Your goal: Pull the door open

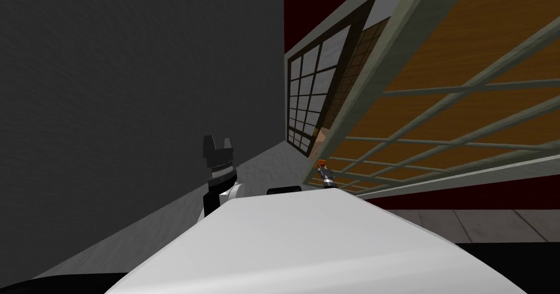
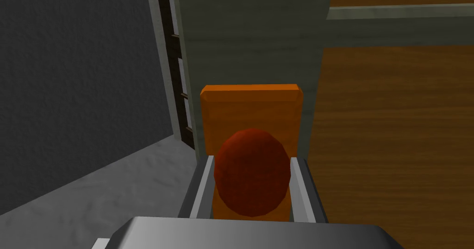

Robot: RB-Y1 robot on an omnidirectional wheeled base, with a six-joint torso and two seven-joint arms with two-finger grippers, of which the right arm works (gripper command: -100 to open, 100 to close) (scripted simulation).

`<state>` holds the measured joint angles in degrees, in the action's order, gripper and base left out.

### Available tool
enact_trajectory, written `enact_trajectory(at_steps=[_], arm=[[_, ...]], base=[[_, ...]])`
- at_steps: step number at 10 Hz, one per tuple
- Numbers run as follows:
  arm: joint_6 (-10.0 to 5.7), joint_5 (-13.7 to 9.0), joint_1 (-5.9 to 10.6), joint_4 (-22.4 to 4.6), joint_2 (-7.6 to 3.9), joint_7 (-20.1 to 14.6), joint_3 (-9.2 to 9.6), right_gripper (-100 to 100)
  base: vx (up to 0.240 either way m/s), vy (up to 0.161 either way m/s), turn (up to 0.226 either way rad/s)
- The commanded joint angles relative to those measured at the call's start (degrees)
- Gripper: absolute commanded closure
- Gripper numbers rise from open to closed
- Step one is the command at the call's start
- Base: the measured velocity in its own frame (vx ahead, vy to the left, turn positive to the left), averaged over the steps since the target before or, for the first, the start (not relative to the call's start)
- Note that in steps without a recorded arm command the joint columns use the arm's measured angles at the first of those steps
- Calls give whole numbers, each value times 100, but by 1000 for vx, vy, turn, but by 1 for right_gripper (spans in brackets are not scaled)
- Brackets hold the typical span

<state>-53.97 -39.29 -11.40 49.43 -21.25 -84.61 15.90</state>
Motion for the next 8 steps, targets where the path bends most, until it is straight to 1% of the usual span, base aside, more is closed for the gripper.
enact_trajectory(at_steps=[1,2,4,8], arm=[[-32,-2,10,17,-8,-2,-13,100],[-188,106,-175,42,-150,-166,168,100],[-365,205,-333,84,-291,-320,322,100],[-767,428,-692,178,-612,-670,673,100]], base=[[-5,4,-5],[-50,-6,39],[-104,-4,23],[-97,-9,11]])
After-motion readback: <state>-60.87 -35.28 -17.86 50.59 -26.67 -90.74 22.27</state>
